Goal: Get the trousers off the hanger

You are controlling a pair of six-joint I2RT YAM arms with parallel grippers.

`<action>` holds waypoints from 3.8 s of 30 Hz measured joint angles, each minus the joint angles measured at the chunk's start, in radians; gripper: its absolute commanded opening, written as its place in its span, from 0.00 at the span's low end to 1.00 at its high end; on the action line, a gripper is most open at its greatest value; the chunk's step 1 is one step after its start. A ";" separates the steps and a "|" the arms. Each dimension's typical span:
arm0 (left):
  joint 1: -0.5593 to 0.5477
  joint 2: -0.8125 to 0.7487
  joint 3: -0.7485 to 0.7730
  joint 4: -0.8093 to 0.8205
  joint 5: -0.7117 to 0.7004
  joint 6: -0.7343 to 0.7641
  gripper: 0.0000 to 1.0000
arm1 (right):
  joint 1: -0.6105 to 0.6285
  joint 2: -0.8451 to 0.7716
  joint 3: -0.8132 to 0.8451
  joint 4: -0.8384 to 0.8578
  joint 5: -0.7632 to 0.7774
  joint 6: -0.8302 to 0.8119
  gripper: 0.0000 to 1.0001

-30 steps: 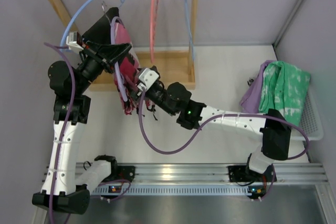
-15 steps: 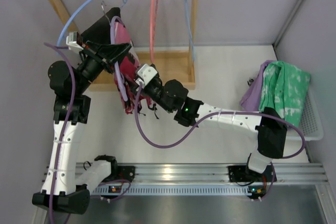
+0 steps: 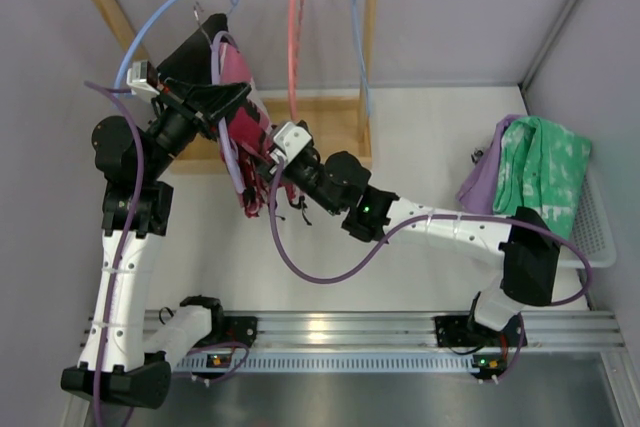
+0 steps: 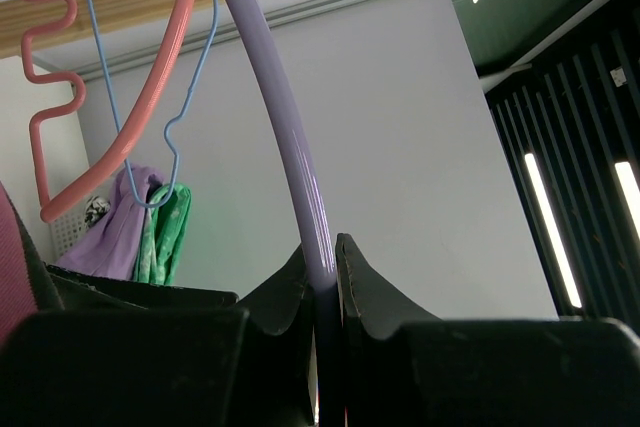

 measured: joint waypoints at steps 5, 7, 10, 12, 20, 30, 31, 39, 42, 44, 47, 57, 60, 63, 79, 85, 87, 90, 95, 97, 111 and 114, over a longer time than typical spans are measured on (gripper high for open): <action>0.000 0.002 0.000 0.000 0.000 0.000 0.00 | -0.002 -0.001 -0.001 -0.001 -0.001 0.000 0.69; 0.000 0.002 0.000 0.000 0.000 0.000 0.00 | -0.002 -0.003 -0.005 -0.001 -0.002 0.000 0.66; 0.000 0.002 0.000 0.000 0.000 0.000 0.00 | -0.002 -0.003 -0.005 -0.001 -0.002 0.000 0.60; 0.000 0.002 0.000 0.000 0.000 0.000 0.00 | -0.002 -0.003 -0.005 -0.001 -0.001 0.000 0.63; 0.000 0.002 0.000 0.000 0.000 -0.001 0.00 | -0.013 -0.003 -0.005 -0.001 -0.001 -0.003 0.38; 0.000 0.002 0.000 0.000 -0.001 0.000 0.00 | -0.020 -0.010 -0.005 -0.006 -0.021 -0.017 0.00; 0.000 0.002 0.000 0.000 0.000 0.000 0.00 | -0.021 -0.013 -0.005 -0.010 -0.021 -0.018 0.00; -0.001 0.000 -0.012 0.006 0.007 0.000 0.00 | -0.033 -0.046 0.039 -0.097 -0.027 -0.017 0.00; -0.001 -0.003 -0.017 0.011 0.007 0.001 0.00 | -0.043 -0.050 0.069 -0.127 -0.027 -0.017 0.00; -0.001 -0.005 -0.020 0.016 0.007 0.001 0.00 | -0.048 -0.056 0.077 -0.142 -0.029 -0.018 0.00; -0.001 -0.006 -0.021 0.018 0.008 0.000 0.00 | -0.054 -0.068 0.081 -0.163 -0.035 -0.017 0.00; -0.002 -0.002 -0.013 0.019 0.011 -0.017 0.00 | -0.049 -0.064 0.068 -0.156 -0.091 0.030 0.00; -0.002 0.005 -0.003 0.018 0.010 -0.018 0.00 | -0.039 -0.032 0.080 -0.140 -0.098 0.046 0.09; -0.001 0.011 0.005 0.018 0.006 -0.018 0.00 | -0.026 0.000 0.090 -0.127 -0.113 0.060 0.26; 0.000 0.023 0.011 0.017 -0.003 -0.017 0.00 | 0.027 0.053 0.182 -0.054 -0.087 0.058 0.36; 0.000 0.029 0.011 0.016 -0.009 -0.015 0.00 | 0.027 0.069 0.182 -0.043 -0.057 0.043 0.33; 0.000 0.030 0.011 0.016 -0.011 -0.015 0.00 | 0.027 0.069 0.182 -0.042 -0.045 0.040 0.33; -0.001 0.030 0.011 0.016 -0.013 -0.015 0.00 | 0.026 0.069 0.180 -0.042 -0.031 0.034 0.34; -0.001 0.030 0.011 0.016 -0.012 -0.016 0.00 | 0.025 0.072 0.180 -0.038 -0.014 0.024 0.43; -0.001 0.030 0.011 0.016 -0.011 -0.017 0.00 | 0.021 0.080 0.180 -0.025 -0.004 0.018 0.48; -0.001 0.035 0.021 0.001 0.002 -0.028 0.00 | -0.004 0.160 0.181 0.063 0.006 -0.031 0.00; -0.001 0.035 0.021 0.002 0.001 -0.028 0.00 | -0.010 0.159 0.181 0.064 0.005 -0.032 0.00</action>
